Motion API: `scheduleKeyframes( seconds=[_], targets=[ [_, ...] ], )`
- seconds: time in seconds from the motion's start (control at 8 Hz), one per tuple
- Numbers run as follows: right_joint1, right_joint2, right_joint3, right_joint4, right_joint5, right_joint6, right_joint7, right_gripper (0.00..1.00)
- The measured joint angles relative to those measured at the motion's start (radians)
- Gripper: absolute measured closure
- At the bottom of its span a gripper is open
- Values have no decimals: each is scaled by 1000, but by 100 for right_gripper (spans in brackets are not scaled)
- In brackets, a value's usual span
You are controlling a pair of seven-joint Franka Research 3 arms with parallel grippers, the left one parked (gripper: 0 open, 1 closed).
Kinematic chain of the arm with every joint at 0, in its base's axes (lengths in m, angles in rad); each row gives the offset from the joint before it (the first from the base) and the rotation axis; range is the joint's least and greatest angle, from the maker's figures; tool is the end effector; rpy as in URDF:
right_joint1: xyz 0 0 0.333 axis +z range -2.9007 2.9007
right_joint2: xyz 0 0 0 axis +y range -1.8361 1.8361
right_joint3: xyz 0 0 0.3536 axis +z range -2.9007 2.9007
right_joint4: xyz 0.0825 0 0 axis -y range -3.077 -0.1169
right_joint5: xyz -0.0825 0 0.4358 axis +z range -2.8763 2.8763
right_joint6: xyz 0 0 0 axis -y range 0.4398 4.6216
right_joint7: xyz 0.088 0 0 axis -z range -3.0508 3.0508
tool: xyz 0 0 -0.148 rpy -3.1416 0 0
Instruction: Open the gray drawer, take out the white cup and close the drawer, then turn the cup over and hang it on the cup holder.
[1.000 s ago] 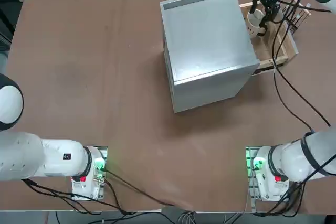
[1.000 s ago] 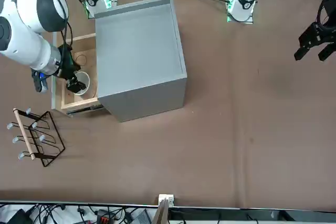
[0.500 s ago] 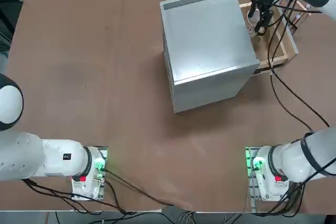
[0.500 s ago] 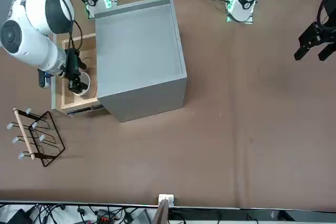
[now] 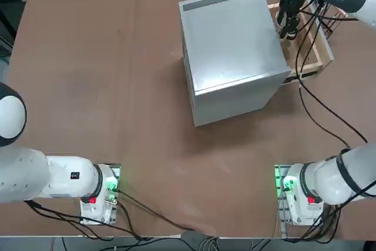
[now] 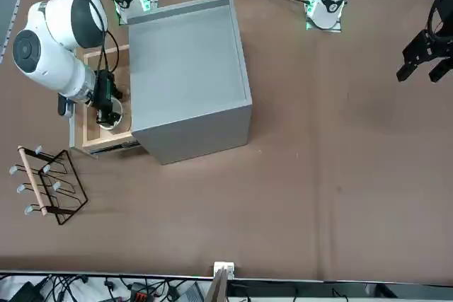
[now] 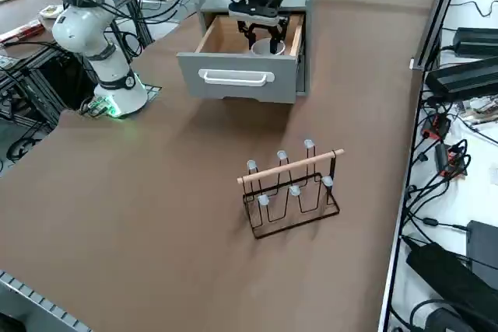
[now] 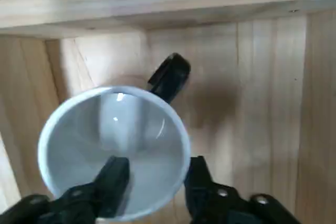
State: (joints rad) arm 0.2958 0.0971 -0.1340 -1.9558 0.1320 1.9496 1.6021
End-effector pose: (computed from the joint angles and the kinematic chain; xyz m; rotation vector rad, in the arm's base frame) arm 0.6030 0.1136 0.3928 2.2895 -2.1232 -0.2306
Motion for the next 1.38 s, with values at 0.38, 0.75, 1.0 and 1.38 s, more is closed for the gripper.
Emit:
scheduleKeyframes(
  seconds=[0.38,0.75,1.0,1.38],
  targets=[
    [0,-61,0,5,-1,-26,1,94],
    [-2,-162,-4,61,-10,-183,-36,94],
    [-33,-188,-48,183,-29,-371,-177,94],
    [-142,-190,-161,268,-82,-457,-375,95]
  ],
)
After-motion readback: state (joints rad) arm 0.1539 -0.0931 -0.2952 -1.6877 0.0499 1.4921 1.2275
